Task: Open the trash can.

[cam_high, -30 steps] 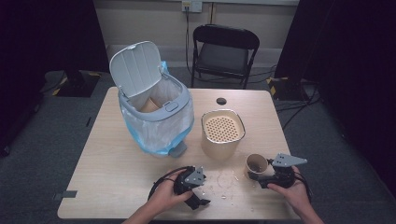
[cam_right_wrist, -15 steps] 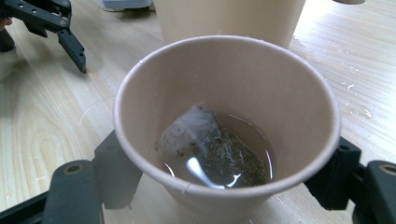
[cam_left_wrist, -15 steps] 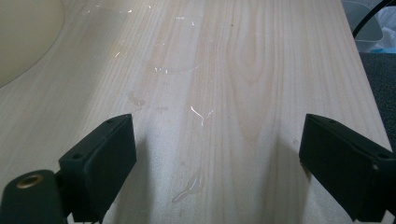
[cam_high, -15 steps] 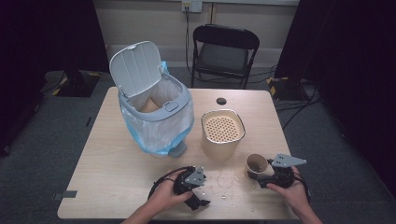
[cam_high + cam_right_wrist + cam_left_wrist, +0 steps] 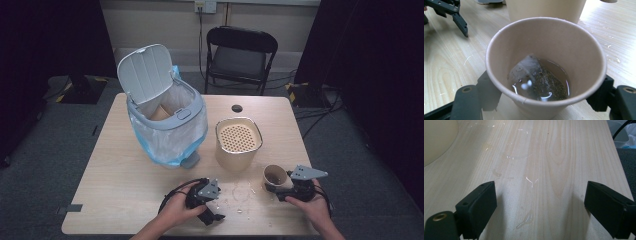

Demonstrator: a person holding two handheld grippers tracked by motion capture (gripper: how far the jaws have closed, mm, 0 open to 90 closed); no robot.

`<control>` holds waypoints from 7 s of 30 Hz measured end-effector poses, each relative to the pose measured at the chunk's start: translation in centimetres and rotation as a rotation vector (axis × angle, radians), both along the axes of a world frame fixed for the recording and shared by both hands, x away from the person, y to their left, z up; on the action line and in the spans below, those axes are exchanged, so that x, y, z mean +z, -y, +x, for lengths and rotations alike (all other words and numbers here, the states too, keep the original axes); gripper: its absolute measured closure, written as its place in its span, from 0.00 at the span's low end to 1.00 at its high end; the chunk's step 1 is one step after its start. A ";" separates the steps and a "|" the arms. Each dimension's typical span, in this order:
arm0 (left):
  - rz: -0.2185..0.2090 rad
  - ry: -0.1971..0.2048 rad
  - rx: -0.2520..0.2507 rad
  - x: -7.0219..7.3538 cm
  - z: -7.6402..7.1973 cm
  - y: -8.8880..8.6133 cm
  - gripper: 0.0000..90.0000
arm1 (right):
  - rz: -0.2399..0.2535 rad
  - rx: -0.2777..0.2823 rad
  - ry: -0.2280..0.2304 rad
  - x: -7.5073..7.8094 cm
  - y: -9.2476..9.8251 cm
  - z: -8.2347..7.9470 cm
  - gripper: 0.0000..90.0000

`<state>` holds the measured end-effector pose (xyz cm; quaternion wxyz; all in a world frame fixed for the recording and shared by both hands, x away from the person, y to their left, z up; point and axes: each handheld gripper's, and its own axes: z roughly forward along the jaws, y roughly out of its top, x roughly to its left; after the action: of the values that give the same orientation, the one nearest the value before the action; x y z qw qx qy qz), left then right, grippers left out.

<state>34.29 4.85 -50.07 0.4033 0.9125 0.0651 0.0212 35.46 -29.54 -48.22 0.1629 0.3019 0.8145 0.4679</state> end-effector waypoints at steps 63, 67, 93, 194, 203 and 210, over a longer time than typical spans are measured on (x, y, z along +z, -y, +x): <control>0.009 -0.007 0.009 0.0 -0.1 0.1 0.08 | -0.089 -0.072 0.074 6.2 0.6 8.5 0.35; 0.008 -0.006 0.009 0.0 0.0 0.1 0.08 | -0.089 -0.077 0.078 6.5 0.7 9.2 0.35; 0.006 -0.002 0.008 -0.1 0.0 0.1 0.07 | -0.092 -0.101 0.114 8.4 0.2 12.9 0.35; 0.027 0.008 -0.004 -0.1 0.1 0.3 0.02 | -0.842 0.153 0.812 14.4 -7.4 13.3 0.37; 0.026 0.001 -0.001 0.0 0.1 0.3 0.02 | -0.980 0.196 0.926 14.6 -8.3 12.4 0.37; 0.022 0.000 -0.001 -0.1 0.1 0.4 0.01 | -1.182 0.241 1.111 14.5 -9.0 11.7 0.37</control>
<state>34.42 4.48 -50.16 0.3932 0.9169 0.0645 0.0218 47.18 -20.53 -33.74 0.6233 -0.1991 0.7541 0.0567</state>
